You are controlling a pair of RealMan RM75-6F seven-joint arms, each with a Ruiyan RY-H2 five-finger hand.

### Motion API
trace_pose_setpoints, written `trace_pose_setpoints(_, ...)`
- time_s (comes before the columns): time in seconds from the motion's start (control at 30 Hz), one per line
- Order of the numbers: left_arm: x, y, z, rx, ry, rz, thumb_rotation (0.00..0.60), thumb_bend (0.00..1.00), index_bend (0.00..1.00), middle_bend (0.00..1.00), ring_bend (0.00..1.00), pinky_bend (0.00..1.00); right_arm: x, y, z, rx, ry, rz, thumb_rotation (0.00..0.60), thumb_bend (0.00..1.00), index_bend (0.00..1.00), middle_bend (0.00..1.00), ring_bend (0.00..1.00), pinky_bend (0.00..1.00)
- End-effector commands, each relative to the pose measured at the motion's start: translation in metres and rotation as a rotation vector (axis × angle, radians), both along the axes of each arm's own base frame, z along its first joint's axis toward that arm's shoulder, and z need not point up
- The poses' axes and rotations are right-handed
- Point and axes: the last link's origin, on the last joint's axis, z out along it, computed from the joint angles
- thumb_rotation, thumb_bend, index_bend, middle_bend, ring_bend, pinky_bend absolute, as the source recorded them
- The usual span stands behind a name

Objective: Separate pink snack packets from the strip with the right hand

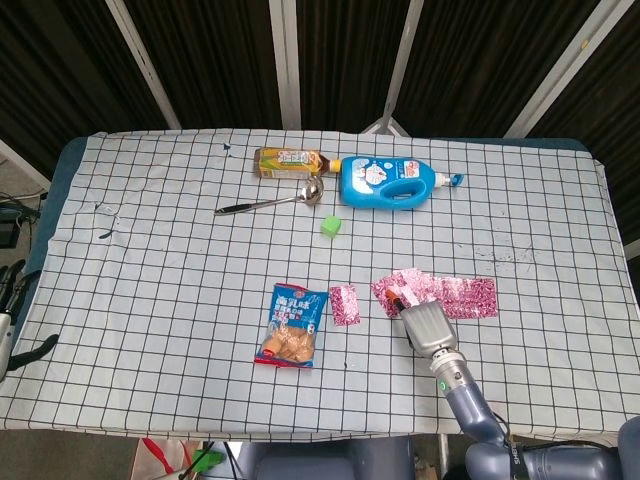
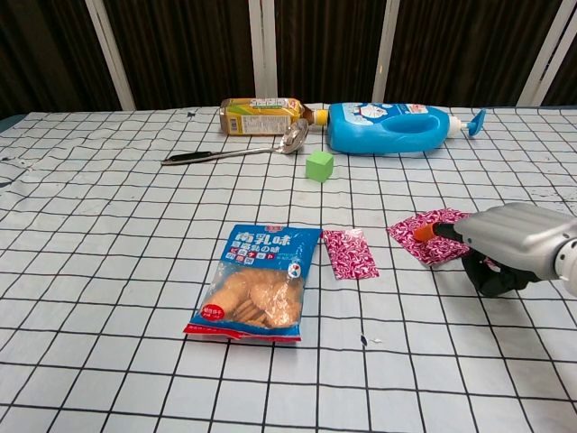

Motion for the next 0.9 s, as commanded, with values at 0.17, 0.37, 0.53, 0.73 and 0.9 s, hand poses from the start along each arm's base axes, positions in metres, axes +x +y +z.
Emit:
trace_pose_setpoints(0.17, 0.0, 0.0, 0.0, 0.0, 0.0, -0.002, 0.6, 0.28, 0.13, 0.02, 0.0, 0.12, -0.003, 0.007, 0.005, 0.006, 0.008, -0.005, 0.6, 0.84, 0.14, 0.84, 0.82, 0.6)
trace_pose_setpoints(0.37, 0.0, 0.0, 0.001, 0.002, -0.002, 0.002, 0.6, 0.28, 0.13, 0.02, 0.0, 0.12, -0.009, 0.023, 0.011, 0.031, 0.018, 0.0, 0.6, 0.84, 0.14, 0.84, 0.82, 0.6)
trace_pose_setpoints(0.53, 0.0, -0.001, 0.001, 0.003, -0.001, 0.0, 0.6, 0.27, 0.13, 0.02, 0.0, 0.12, -0.014, 0.041, 0.016, 0.057, 0.022, 0.014, 0.6, 0.84, 0.14, 0.84, 0.82, 0.6)
trace_pose_setpoints(0.73, 0.001, -0.001, 0.001, 0.004, 0.0, 0.0, 0.6, 0.28, 0.13, 0.02, 0.0, 0.12, -0.017, 0.057, 0.022, 0.069, 0.021, 0.038, 0.6, 0.84, 0.14, 0.84, 0.82, 0.6)
trace_pose_setpoints(0.9, 0.0, -0.002, 0.002, 0.007, -0.004, 0.002, 0.6, 0.28, 0.13, 0.02, 0.0, 0.12, -0.022, 0.071, 0.031, 0.087, 0.025, 0.038, 0.6, 0.84, 0.14, 0.84, 0.82, 0.6)
